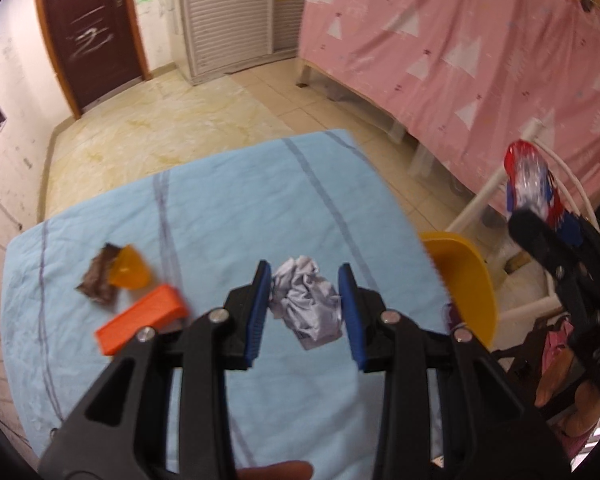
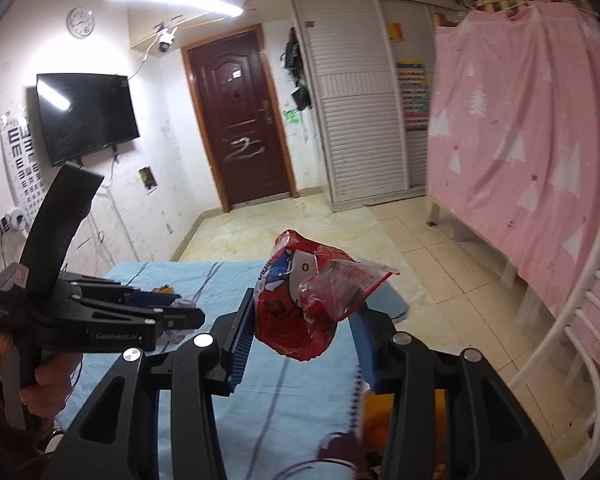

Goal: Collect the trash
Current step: 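Carry the paper and snack bag to the yellow bin and open both tools, then move both tools back over the wrapper, cup and orange box, then grasp the brown chocolate wrapper with the left tool while the right tool grasps the yellow cup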

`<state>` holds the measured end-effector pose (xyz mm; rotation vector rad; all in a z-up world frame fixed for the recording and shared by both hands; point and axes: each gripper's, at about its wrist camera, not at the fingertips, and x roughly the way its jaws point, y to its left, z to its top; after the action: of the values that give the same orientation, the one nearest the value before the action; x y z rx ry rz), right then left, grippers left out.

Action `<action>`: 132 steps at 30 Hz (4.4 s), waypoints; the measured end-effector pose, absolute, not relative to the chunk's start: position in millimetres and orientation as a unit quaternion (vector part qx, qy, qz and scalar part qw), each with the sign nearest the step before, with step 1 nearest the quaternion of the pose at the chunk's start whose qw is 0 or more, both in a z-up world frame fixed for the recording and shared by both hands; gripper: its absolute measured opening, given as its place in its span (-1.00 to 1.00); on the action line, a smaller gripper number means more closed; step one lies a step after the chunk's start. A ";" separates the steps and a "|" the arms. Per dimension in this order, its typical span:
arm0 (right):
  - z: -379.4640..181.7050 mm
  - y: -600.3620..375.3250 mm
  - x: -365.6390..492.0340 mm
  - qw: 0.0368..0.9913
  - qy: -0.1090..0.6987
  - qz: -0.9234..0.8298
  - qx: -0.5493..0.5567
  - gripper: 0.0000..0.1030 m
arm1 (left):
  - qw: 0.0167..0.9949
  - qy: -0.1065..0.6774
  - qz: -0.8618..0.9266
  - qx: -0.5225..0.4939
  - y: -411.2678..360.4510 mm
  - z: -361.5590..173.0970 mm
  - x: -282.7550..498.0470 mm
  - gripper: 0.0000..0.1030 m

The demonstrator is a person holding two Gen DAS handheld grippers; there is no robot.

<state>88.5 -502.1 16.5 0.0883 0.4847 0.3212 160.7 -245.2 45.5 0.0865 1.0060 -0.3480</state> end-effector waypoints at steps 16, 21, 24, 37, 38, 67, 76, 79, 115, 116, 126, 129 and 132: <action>13.1 -577.1 64.0 0.972 0.218 0.066 0.059 -0.25 | 0.830 0.482 -0.275 0.051 -355.0 34.6 146.3 -0.36; 6.8 -591.1 66.9 0.971 0.229 0.032 0.059 -0.25 | 0.813 0.492 -0.311 0.026 -375.2 23.7 150.2 -0.32; 1.7 -595.1 70.7 0.969 0.241 0.015 0.053 -0.24 | 0.805 0.503 -0.315 0.022 -382.2 16.7 156.3 -0.22; -13.9 -588.3 79.5 0.963 0.266 0.001 0.041 0.19 | 0.812 0.506 -0.289 0.004 -364.3 17.2 163.4 -0.10; -14.4 -587.4 80.0 0.963 0.265 0.002 0.040 0.20 | 0.814 0.505 -0.286 0.000 -359.2 19.0 164.8 -0.10; -13.6 -469.1 121.1 0.956 0.280 0.091 -0.015 0.38 | 0.872 0.455 -0.180 -0.008 -195.0 56.2 188.5 0.29; -16.1 -416.8 140.4 0.946 0.293 0.131 -0.043 0.38 | 0.882 0.450 -0.139 -0.024 -138.9 60.6 195.0 0.30; -18.2 -393.9 149.5 0.941 0.301 0.143 -0.055 0.38 | 0.883 0.452 -0.125 -0.029 -119.0 58.3 197.5 0.30; -46.8 -261.4 203.0 0.896 0.364 0.222 -0.127 0.38 | 0.834 0.534 -0.137 -0.033 -49.2 -23.2 239.5 0.25; -47.3 -261.2 205.1 0.896 0.365 0.220 -0.127 0.38 | 0.832 0.535 -0.139 -0.037 -47.7 -25.2 240.1 0.18; -55.0 -247.8 219.0 0.889 0.376 0.220 -0.139 0.38 | 0.822 0.530 -0.180 -0.100 -30.1 -29.7 247.4 -0.03; -57.4 -243.0 221.9 0.887 0.378 0.222 -0.142 0.38 | 0.815 0.533 -0.188 -0.126 -19.1 -31.9 247.3 -0.11; -60.4 -237.7 223.9 0.885 0.382 0.223 -0.146 0.38 | 0.818 0.533 -0.178 -0.125 -16.2 -32.9 246.5 -0.36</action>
<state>223.9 -237.7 -60.4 -0.3048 0.7943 0.4644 246.5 -16.2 -32.9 -0.2665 1.1361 -0.3801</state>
